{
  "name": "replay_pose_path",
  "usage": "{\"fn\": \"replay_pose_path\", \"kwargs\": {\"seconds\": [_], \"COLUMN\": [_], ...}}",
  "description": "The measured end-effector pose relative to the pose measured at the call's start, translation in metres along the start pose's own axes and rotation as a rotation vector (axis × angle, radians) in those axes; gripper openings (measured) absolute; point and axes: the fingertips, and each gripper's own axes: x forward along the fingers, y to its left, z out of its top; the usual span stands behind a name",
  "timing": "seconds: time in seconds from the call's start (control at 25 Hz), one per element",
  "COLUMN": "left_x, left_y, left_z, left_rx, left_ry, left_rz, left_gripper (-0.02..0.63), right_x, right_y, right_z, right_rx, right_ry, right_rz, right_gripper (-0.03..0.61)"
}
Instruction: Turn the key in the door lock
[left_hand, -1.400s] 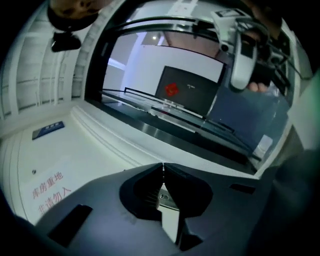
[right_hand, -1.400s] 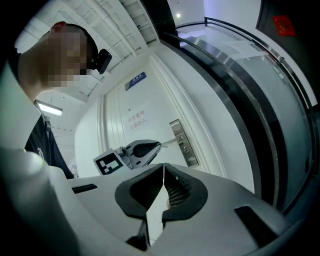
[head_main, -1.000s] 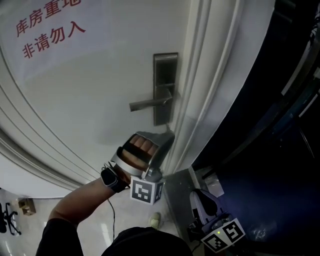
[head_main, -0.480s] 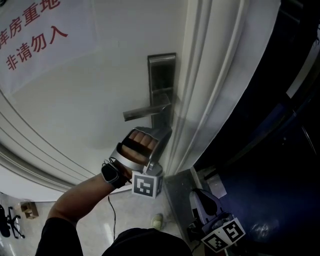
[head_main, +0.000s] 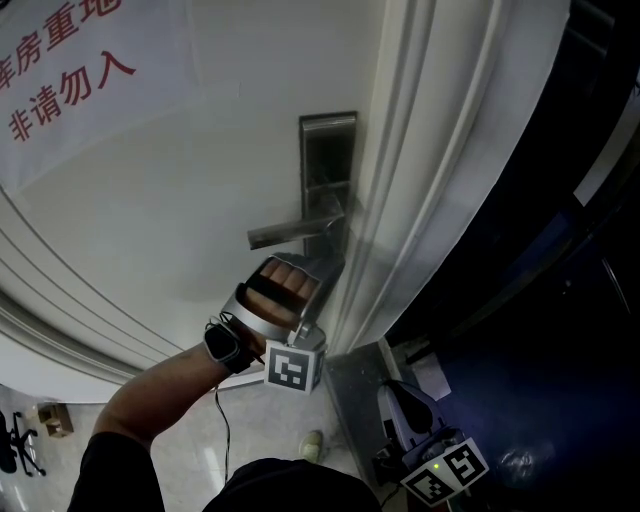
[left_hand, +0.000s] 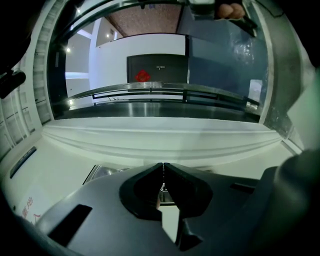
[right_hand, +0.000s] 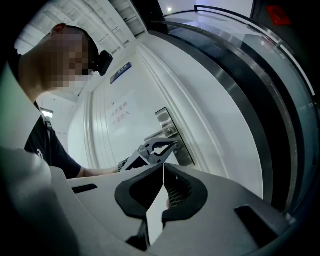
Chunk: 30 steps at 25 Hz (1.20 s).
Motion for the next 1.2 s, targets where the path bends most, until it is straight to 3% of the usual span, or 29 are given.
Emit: {"fn": "replay_pose_path", "kwargs": {"seconds": [1.2], "left_x": [0.014], "left_y": [-0.003], "left_z": [-0.004], "left_rx": [0.076], "left_ry": [0.103], "left_rz": [-0.026], "left_gripper": [0.009], "right_x": [0.003], "right_y": [-0.005], "right_z": [-0.002], "right_rx": [0.008], "right_ry": [0.003], "right_rz": [0.008], "right_gripper": [0.015]}}
